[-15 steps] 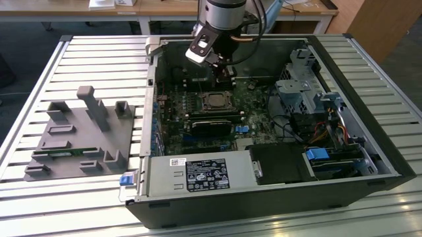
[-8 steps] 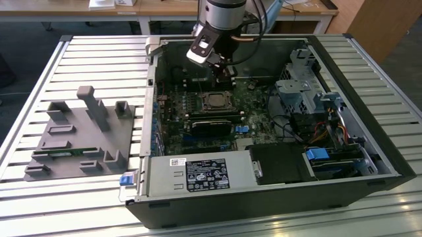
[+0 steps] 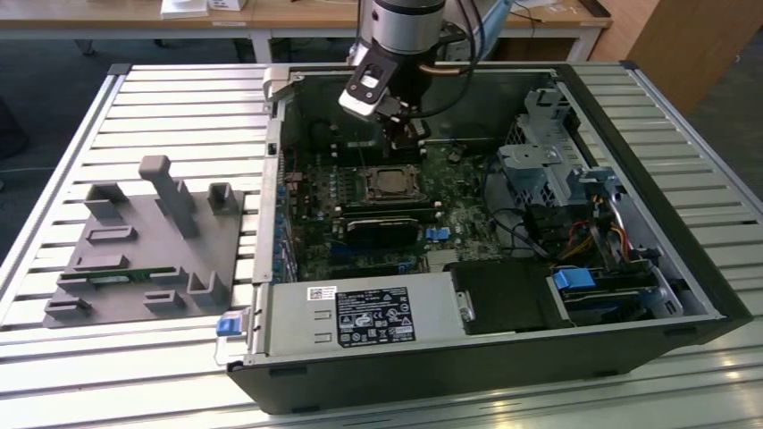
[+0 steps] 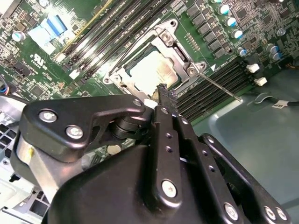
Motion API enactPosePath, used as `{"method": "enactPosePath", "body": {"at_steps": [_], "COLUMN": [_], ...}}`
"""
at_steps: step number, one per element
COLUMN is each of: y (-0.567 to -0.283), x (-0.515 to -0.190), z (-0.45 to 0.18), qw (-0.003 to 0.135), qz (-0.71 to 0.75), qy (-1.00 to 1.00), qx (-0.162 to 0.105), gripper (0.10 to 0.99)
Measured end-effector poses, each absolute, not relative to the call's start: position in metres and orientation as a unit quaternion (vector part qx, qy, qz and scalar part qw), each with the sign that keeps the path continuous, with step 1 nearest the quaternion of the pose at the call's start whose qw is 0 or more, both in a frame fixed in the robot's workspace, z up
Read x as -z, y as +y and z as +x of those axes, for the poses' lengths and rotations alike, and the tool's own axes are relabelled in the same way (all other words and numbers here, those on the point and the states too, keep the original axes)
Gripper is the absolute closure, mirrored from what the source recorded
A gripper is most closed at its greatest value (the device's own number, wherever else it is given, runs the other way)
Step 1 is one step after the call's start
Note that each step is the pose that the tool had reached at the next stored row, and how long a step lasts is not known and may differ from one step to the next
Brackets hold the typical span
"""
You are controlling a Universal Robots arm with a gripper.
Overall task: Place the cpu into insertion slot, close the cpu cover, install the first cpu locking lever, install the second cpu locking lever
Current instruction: 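Install the first cpu locking lever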
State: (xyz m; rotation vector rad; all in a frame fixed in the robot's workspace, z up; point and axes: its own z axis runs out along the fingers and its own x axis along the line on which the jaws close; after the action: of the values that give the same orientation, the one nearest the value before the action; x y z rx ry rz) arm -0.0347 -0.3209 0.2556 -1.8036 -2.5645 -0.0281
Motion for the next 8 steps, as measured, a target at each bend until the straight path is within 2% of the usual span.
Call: {"method": "enactPosePath", "body": {"at_steps": [8], "y": [-0.3209], "x": [-0.2556], "z": [-0.0347], "qw": [0.003], "qz": [-0.564], "qy": [-0.825], "qx": [0.009], "gripper": [0.980]}}
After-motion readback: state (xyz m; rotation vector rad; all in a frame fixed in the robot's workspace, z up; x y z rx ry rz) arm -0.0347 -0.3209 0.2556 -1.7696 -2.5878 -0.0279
